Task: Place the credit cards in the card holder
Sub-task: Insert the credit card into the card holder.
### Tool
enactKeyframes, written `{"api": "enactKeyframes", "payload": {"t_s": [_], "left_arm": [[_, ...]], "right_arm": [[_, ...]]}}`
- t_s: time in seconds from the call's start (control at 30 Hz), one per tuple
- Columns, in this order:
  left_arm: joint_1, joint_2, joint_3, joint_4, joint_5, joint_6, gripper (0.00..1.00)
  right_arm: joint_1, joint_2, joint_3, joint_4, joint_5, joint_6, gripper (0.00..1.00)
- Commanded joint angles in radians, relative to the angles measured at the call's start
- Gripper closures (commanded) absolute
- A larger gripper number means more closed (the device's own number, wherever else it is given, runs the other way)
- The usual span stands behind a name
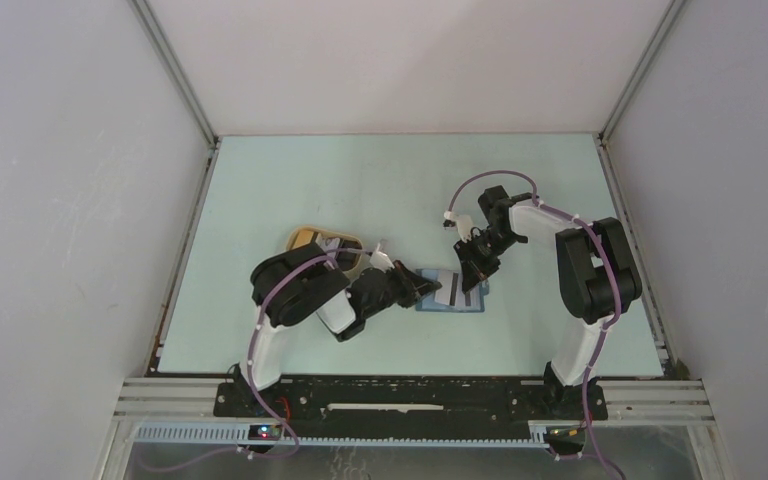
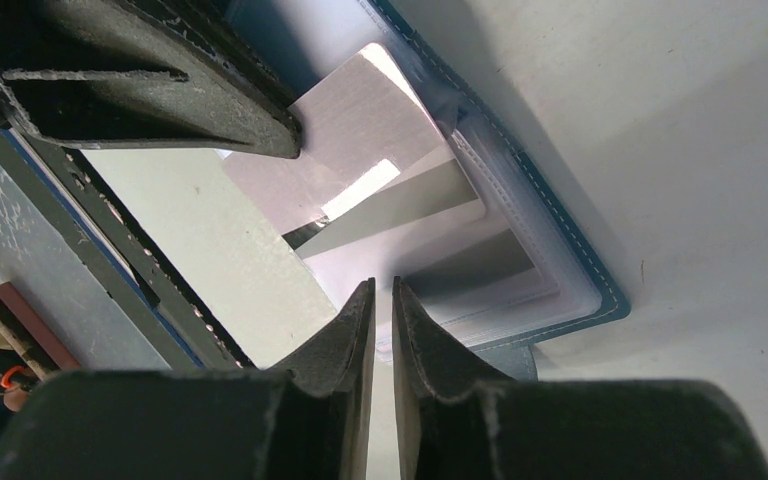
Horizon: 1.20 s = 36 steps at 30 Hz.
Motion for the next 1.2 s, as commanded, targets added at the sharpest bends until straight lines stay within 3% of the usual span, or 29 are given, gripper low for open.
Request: {"api": "enactKeyframes", "payload": {"t_s": [0.0,0.23,0.7,1.17], "left_arm": [[-0.023,0.019,-0.011,0.035,-0.048,-0.006,1.0],[-0.026,0.024,-0.016,0.046,-0.043,-0.009,0.99],[-0.026,0.017,-0.014,0.03,-0.032,0.011,0.8],[-0.026,0.012,-0.014,0.031,-0.023,0.031,0.73]], "right_arm": [[0.011,0.01,0.026,-0.004,0.002,-0.003,0.8],[0.009,0.005,0.033,-0.017,-0.025,-0.012,0.77],[-0.015,-0.055,0.033,-0.03,-0.132,-0.051,0.68],[-0.027,-0.078,0.033,-0.043,-0.178,-0.08,0.67]]}}
